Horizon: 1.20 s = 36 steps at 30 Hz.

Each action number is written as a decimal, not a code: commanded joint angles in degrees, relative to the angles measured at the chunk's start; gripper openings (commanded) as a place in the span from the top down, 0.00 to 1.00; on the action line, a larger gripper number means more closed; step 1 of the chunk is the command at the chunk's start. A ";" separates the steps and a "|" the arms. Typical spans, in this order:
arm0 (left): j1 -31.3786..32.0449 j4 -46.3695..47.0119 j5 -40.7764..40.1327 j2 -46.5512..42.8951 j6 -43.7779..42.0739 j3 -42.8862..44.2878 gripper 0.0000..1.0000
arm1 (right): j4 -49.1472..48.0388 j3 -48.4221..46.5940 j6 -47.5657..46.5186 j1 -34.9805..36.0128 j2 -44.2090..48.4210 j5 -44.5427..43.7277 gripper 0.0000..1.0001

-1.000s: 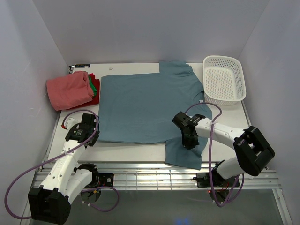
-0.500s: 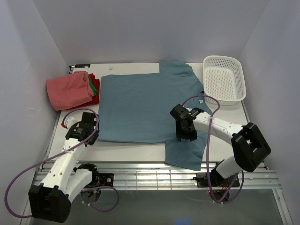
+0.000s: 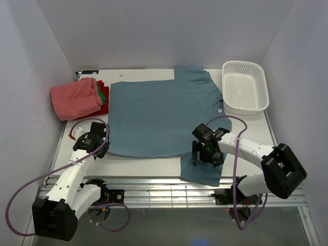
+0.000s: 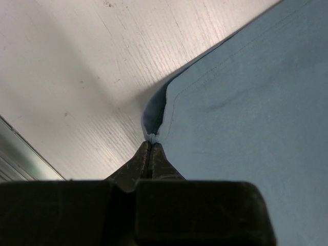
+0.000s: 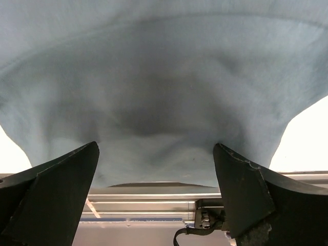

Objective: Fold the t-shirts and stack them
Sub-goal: Flatten the tshirt out, then fold the tshirt

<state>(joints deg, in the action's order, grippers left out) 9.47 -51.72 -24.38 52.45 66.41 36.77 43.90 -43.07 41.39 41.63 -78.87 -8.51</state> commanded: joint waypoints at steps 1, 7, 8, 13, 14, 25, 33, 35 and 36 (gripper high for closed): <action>-0.42 1.89 0.56 0.20 -0.23 -0.39 1.00 | -1.53 3.68 2.91 -0.14 2.23 2.53 0.02; -0.42 2.24 0.65 1.25 -0.67 0.05 1.00 | -8.82 7.38 3.79 -0.05 -0.66 5.00 0.03; -0.34 2.33 0.39 1.26 -0.93 0.23 1.00 | -9.35 7.30 3.53 -0.05 -1.54 4.91 0.03; -0.51 2.24 -0.05 1.34 -1.20 0.67 1.00 | -11.82 5.81 1.68 0.12 -7.43 3.94 0.12; -0.51 2.24 -0.14 1.26 -1.20 0.67 1.00 | -11.65 5.37 1.25 0.12 -8.05 3.51 0.18; -1.04 4.43 -0.23 2.65 -3.65 0.32 1.00 | -3.04 0.72 0.89 1.44 -7.53 -2.46 0.59; -2.00 12.96 7.15 12.32 -12.18 2.77 1.00 | 6.10 -13.25 -3.67 0.83 -10.24 -6.86 0.62; -2.18 14.28 8.55 15.04 -13.49 4.09 1.00 | 7.16 -18.07 -5.61 0.56 -12.78 -7.92 0.62; -2.18 14.54 8.56 15.75 -13.76 5.49 1.00 | 7.69 -19.58 -6.22 0.13 -13.58 -8.36 0.63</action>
<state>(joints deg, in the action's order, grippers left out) 7.73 -41.43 -18.63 66.83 56.27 38.17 49.25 -56.69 38.20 42.41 -90.63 -12.73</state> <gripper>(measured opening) 0.006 0.376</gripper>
